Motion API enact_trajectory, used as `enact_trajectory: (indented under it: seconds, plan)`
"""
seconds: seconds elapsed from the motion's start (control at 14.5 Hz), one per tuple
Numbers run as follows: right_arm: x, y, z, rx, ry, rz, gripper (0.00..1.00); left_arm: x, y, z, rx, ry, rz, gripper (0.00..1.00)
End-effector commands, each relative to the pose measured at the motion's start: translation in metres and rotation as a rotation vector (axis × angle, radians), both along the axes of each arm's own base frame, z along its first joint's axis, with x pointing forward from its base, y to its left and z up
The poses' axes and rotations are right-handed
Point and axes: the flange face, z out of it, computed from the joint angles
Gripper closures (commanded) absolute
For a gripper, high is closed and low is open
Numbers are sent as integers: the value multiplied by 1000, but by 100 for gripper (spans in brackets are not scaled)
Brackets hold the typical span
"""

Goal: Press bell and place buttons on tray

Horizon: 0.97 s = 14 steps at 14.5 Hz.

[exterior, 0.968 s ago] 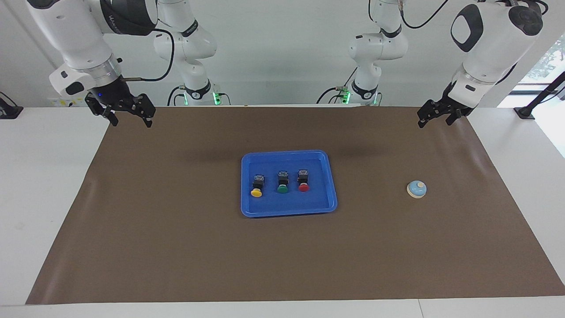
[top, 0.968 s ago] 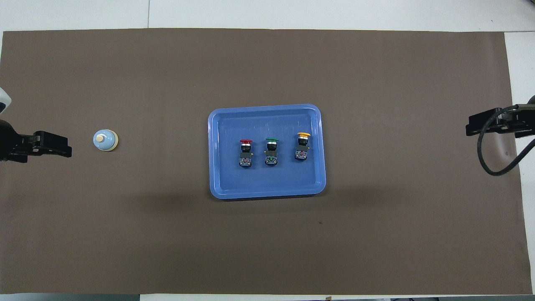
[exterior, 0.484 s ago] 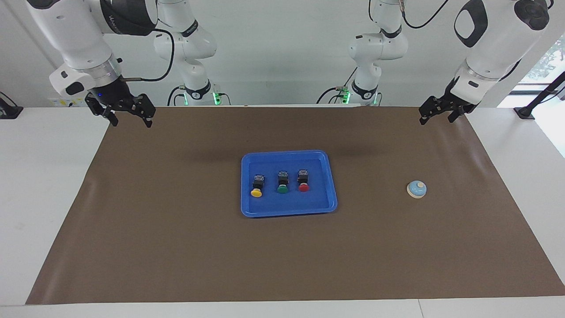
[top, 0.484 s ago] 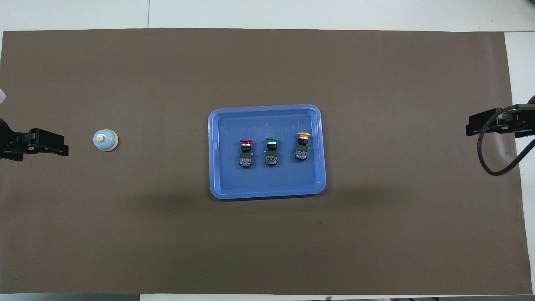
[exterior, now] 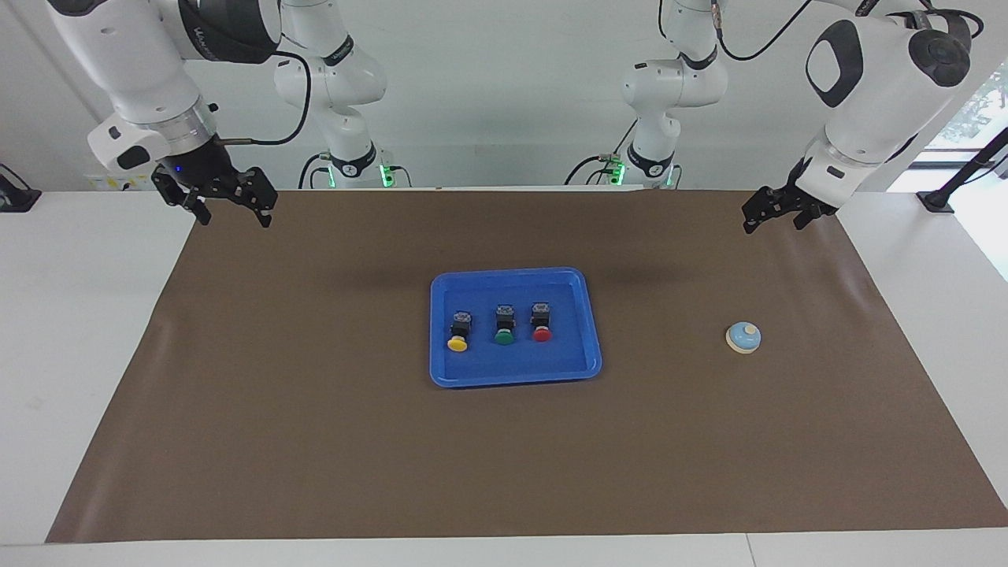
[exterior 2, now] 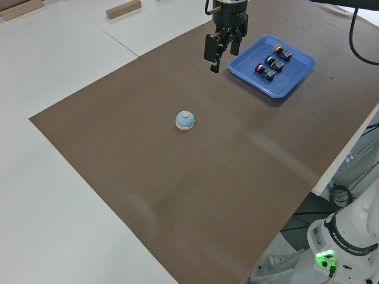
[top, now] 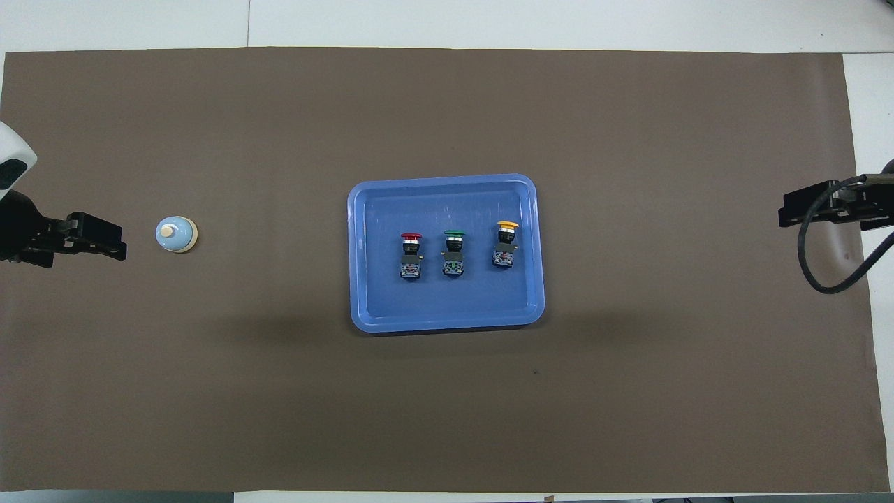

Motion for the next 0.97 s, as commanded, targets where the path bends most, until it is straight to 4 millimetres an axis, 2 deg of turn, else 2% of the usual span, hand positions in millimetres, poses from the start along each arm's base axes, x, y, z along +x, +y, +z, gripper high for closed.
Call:
enact_trajectory:
  seconds: [0.0,0.41,0.9]
  plan:
    - [-8,-2,1,-9,-3,7,0,2,-1,6,24,-2,-21,0]
    - [-8,-2,1,-9,-3,7,0,12,1,11,14,-74,-14,0]
    - [-8,-2,1,-9,-3,7,0,12,1,11,12,-78,-12,0]
